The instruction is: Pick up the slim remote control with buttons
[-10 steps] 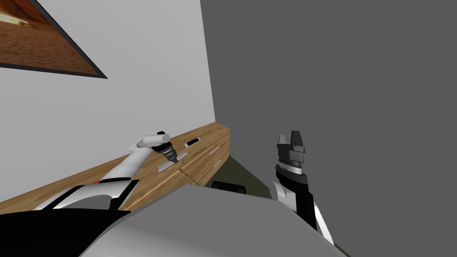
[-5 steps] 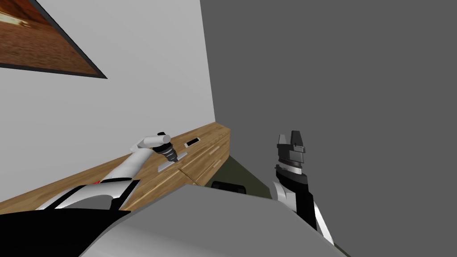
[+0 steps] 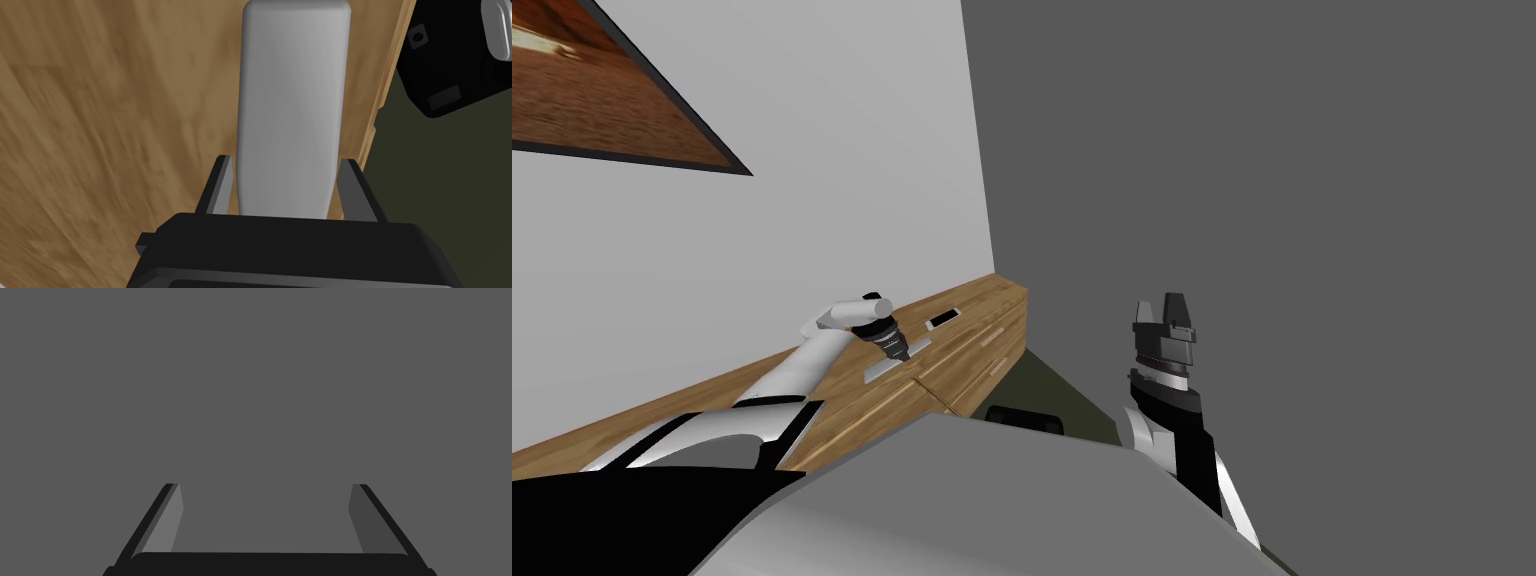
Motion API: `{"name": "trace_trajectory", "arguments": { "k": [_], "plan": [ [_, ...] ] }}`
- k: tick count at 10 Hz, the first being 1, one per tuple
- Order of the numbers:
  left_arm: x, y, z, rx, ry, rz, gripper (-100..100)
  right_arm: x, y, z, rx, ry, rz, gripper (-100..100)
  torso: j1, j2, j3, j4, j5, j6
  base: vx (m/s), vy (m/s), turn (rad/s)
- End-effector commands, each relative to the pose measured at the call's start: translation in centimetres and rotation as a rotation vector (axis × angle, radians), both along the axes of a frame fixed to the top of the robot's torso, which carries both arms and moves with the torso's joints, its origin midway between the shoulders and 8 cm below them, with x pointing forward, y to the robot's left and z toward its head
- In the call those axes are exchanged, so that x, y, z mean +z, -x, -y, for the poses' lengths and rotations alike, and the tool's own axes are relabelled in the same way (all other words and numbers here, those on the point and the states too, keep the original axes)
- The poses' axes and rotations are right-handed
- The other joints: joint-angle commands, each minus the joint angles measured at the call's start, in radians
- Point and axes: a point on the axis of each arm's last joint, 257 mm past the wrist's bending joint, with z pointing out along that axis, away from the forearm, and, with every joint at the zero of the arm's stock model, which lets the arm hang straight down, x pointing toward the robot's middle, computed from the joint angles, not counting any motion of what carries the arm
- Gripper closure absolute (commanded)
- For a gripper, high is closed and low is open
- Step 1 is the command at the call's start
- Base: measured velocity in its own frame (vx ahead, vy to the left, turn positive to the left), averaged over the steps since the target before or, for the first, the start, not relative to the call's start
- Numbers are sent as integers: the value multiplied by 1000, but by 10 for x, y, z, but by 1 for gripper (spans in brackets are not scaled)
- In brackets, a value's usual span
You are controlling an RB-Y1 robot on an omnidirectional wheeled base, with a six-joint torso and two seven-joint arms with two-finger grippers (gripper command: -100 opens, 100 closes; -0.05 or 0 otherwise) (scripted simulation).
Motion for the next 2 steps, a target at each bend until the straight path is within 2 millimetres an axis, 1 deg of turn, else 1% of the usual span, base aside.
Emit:
{"name": "trace_trajectory", "arguments": {
  "k": [1, 2],
  "plan": [
    [0, 0, 0, 0, 0, 0, 100, 0, 0, 0, 0, 0, 0, 0, 0, 0, 0, 0, 0, 0, 0, 0, 0],
    [1, 0, 0, 1, 0, -1, 0, 0, 0, 0, 0, 0, 0, 0, 0, 0, 0, 0, 0, 0, 0, 0, 0]
  ]
}}
